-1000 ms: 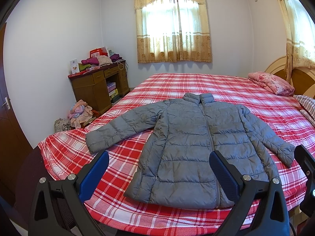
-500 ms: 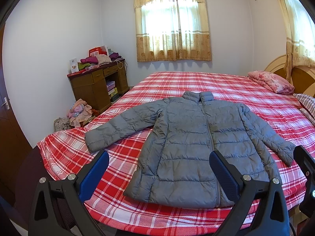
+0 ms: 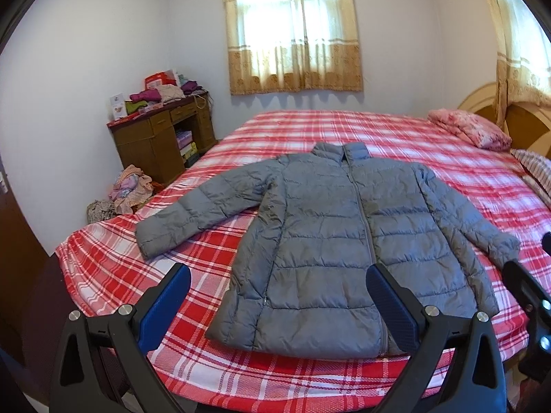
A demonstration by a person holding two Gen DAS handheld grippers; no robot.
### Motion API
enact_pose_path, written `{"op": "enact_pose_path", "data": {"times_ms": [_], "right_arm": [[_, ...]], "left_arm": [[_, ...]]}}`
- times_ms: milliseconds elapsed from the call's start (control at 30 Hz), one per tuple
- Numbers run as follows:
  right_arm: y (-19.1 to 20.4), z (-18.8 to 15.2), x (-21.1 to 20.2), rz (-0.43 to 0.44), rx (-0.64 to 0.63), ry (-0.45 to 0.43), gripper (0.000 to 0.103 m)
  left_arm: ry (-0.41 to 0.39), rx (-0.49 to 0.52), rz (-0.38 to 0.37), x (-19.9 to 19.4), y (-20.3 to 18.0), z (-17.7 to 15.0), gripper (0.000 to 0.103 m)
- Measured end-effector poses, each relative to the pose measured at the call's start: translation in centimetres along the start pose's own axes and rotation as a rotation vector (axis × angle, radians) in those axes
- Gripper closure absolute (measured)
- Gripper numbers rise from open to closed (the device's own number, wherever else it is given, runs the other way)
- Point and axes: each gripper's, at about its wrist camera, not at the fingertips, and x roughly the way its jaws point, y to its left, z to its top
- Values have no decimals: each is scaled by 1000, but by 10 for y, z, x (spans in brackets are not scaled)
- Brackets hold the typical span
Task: Fold large clothes
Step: 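Grasp the grey jacket's sleeve cuff with the right tool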
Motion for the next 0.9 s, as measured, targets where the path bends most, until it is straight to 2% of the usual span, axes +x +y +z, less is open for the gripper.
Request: {"op": "enact_pose_path", "data": {"times_ms": [67, 133, 300, 433, 567, 667, 700, 733, 833, 900], "right_arm": [[-13, -5, 18, -7, 2, 45, 0], [-35, -11, 37, -50, 26, 76, 0], [-122, -28, 84, -187, 183, 172, 0], [-191, -41, 118, -363, 281, 237, 3], [-246, -53, 135, -495, 385, 280, 5], [-270, -63, 151, -497, 465, 340, 5], [-273, -65, 155, -486, 483, 360, 10], [-274, -68, 156, -448, 502, 357, 30], [-273, -69, 158, -419, 484, 333, 69], [-283, -67, 160, -426, 490, 333, 78]], "left_arm": [[14, 22, -5, 14, -3, -2, 1], [31, 52, 7, 35, -8, -4, 1], [85, 80, 35, 92, -12, -2, 1], [118, 76, 60, 142, -10, 8, 1], [126, 53, 79, 185, -8, 20, 1], [139, 48, 115, 221, -9, 29, 1], [150, 41, 128, 234, -8, 32, 1], [159, 38, 141, 246, -7, 35, 1], [186, 34, 165, 271, -4, 41, 1], [202, 34, 177, 284, 1, 44, 1]]}}
